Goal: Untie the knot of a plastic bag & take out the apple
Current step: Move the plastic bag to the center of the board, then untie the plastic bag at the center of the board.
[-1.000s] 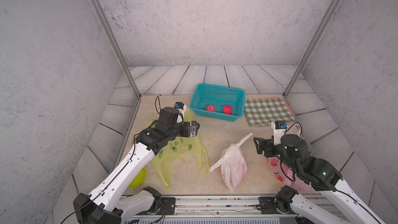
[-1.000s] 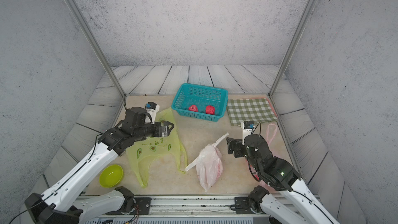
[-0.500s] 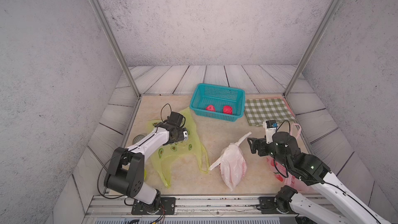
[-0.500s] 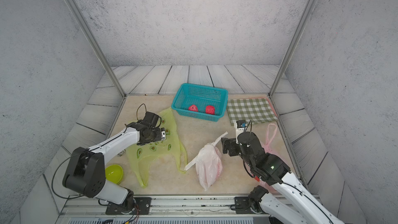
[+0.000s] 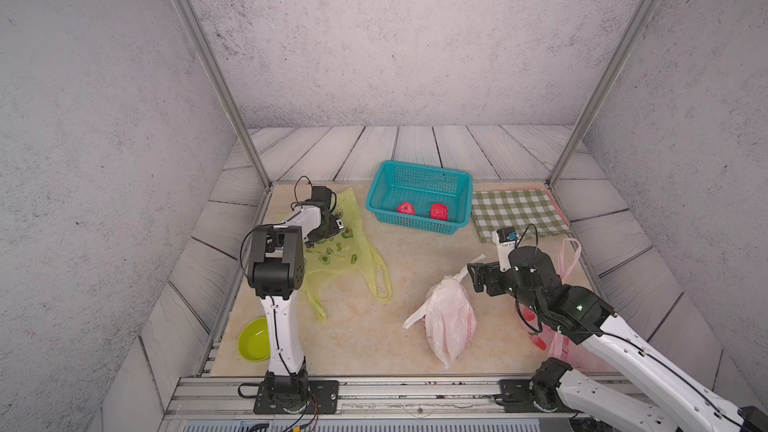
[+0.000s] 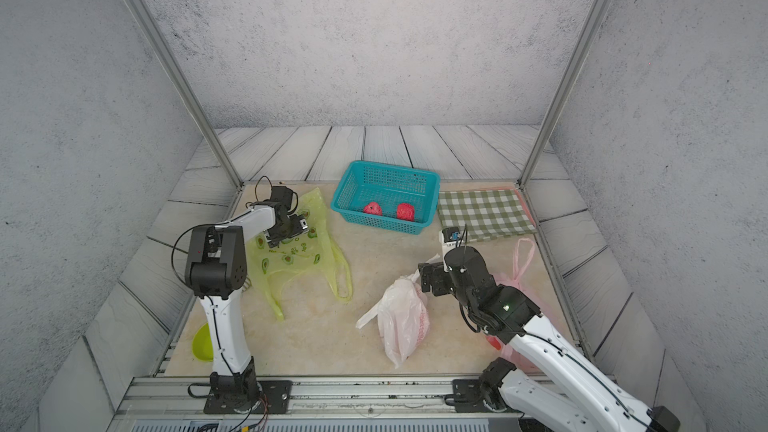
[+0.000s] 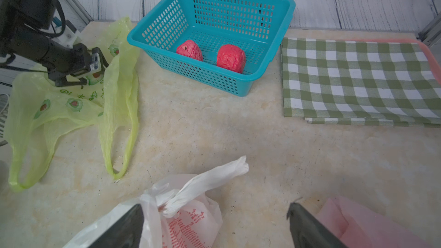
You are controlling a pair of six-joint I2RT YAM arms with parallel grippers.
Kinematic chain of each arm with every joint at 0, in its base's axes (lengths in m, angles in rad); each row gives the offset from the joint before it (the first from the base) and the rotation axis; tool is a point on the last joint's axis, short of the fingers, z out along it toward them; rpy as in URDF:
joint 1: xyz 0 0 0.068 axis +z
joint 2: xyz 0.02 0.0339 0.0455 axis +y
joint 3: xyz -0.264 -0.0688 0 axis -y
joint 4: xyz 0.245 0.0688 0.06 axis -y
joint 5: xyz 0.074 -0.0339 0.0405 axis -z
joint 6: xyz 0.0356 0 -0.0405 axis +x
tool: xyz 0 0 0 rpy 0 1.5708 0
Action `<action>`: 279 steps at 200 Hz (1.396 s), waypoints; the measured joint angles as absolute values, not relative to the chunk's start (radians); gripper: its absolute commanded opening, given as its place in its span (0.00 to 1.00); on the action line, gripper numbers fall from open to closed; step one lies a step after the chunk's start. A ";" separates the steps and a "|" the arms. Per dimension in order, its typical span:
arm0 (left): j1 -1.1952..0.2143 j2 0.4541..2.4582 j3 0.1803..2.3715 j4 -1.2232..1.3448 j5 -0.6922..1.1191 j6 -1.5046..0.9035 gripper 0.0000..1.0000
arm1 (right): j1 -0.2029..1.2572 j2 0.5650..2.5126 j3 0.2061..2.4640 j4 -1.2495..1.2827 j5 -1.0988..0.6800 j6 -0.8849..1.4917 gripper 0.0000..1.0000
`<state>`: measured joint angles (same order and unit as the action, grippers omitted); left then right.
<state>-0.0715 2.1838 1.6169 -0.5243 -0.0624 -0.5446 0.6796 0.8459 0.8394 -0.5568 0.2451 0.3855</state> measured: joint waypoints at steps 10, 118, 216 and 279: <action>-0.060 2.225 1.691 -0.540 -0.051 -0.535 0.94 | 0.678 0.865 0.839 -0.550 0.245 0.379 0.96; -0.096 1.958 1.612 -0.554 0.163 -0.505 0.98 | 0.665 0.903 0.789 -0.505 0.088 0.349 0.95; -0.196 1.475 1.202 -0.292 0.473 -0.600 0.95 | 0.768 1.008 0.878 -0.607 -0.053 0.426 0.95; -0.199 1.422 1.179 -0.296 0.524 -0.594 0.95 | 0.908 1.138 0.960 -0.638 0.036 0.559 0.96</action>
